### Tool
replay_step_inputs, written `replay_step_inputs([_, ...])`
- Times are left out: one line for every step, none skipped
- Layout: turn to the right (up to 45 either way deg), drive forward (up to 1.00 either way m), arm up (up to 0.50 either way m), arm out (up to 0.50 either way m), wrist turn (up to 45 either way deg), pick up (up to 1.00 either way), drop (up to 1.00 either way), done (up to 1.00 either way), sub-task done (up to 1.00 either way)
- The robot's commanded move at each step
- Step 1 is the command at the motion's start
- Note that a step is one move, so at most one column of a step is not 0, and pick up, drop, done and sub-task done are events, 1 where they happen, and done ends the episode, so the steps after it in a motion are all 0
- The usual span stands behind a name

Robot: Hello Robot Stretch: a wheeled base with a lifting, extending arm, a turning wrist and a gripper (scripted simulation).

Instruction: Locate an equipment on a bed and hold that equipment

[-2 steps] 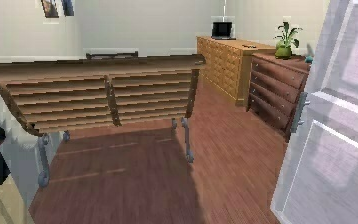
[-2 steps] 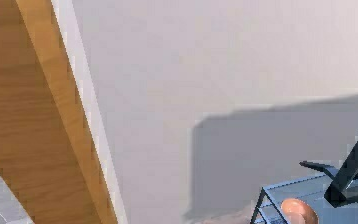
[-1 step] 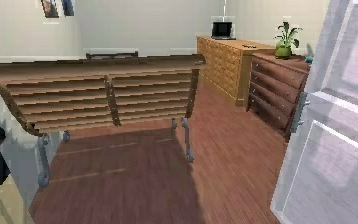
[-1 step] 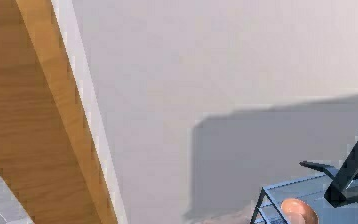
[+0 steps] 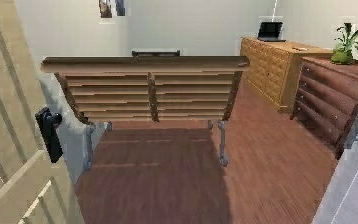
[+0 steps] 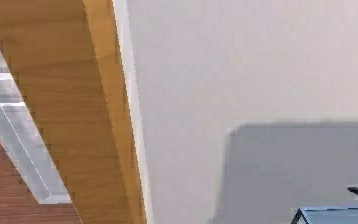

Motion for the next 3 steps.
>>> replay_step_inputs([0.0,0.3,0.0,0.0,0.0,0.0,0.0,0.0,0.0])
replay_step_inputs([39.0,0.0,0.0,0.0,0.0,0.0,0.0,0.0,0.0])
replay_step_inputs([3.0,0.0,0.0,0.0,0.0,0.0,0.0,0.0,0.0])
